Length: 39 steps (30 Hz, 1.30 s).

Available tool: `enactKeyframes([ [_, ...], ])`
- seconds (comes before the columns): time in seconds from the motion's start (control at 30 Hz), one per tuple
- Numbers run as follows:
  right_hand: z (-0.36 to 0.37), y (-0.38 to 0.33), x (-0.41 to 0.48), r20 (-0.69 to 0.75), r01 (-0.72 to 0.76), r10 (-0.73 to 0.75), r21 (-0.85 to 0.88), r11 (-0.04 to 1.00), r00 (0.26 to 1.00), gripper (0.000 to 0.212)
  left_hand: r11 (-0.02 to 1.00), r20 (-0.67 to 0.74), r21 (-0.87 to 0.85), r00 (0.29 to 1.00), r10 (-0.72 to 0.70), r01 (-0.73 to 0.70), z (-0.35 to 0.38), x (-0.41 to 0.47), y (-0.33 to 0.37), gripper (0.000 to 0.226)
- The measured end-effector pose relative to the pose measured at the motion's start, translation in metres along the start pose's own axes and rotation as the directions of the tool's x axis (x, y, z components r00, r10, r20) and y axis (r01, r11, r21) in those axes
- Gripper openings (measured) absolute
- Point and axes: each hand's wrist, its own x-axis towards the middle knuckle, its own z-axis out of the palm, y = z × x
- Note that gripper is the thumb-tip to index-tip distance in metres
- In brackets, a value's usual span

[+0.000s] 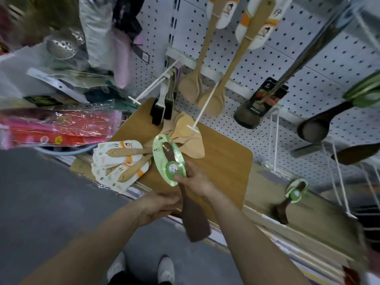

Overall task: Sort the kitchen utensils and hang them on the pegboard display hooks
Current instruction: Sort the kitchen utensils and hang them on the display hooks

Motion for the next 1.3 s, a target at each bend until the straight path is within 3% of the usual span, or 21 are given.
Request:
enactKeyframes([
  [0.07,-0.026,0.012,-0.002,-0.004,0.016,-0.018,-0.3,0.954,1.0,0.054,0.999,-0.074,0.008,0.997,-0.036,0.037,0.005,0.007,-0.01,0.023],
  [0.1,-0.038,0.018,-0.002,0.018,0.01,-0.001,-0.497,0.868,1.0,0.057,0.999,-0.109,-0.017,0.993,-0.04,0.038,0.007,0.009,-0.015,0.023],
  [0.13,-0.05,0.024,-0.002,0.042,0.017,0.016,-0.678,0.735,0.999,0.056,0.998,-0.143,-0.053,0.989,-0.037,0.03,0.008,0.012,-0.02,0.025],
  [0.2,-0.07,0.041,0.001,0.103,0.06,0.064,-0.878,0.475,0.993,0.049,0.993,-0.193,-0.12,0.981,-0.025,0.002,0.012,0.014,-0.029,0.028],
  [0.3,-0.088,0.063,0.009,0.177,0.139,0.13,-0.955,0.262,0.976,0.049,0.99,-0.221,-0.14,0.975,-0.005,-0.026,0.02,0.017,-0.037,0.028],
  [0.5,-0.103,0.097,0.027,0.18,0.157,0.146,-0.975,0.155,0.973,0.054,0.987,-0.267,-0.143,0.963,0.03,-0.07,0.036,0.026,-0.047,0.022],
  [0.73,-0.091,0.132,0.006,0.129,0.093,0.082,-0.932,0.349,0.988,0.06,0.99,-0.299,-0.119,0.954,0.03,-0.069,0.058,0.046,-0.055,0.022],
  [0.87,-0.09,0.122,-0.015,0.099,0.083,0.018,-0.913,0.401,0.995,0.064,0.996,-0.286,-0.048,0.957,0.056,-0.073,0.073,0.044,-0.05,0.025],
  [0.97,-0.085,0.09,-0.029,0.133,0.148,-0.065,-0.892,0.428,0.989,0.074,0.983,-0.32,0.069,0.93,0.181,-0.168,0.083,0.032,-0.038,0.027],
  [1.1,-0.07,0.039,-0.048,0.206,0.285,-0.22,-0.853,0.437,0.953,0.051,0.918,-0.352,0.288,0.862,0.364,-0.271,0.084,0.007,-0.016,0.019],
  [1.3,-0.039,-0.034,-0.071,0.265,0.428,-0.413,-0.823,0.374,0.871,0.041,0.698,-0.33,0.65,0.717,0.615,-0.299,0.062,-0.052,0.018,0.027],
])
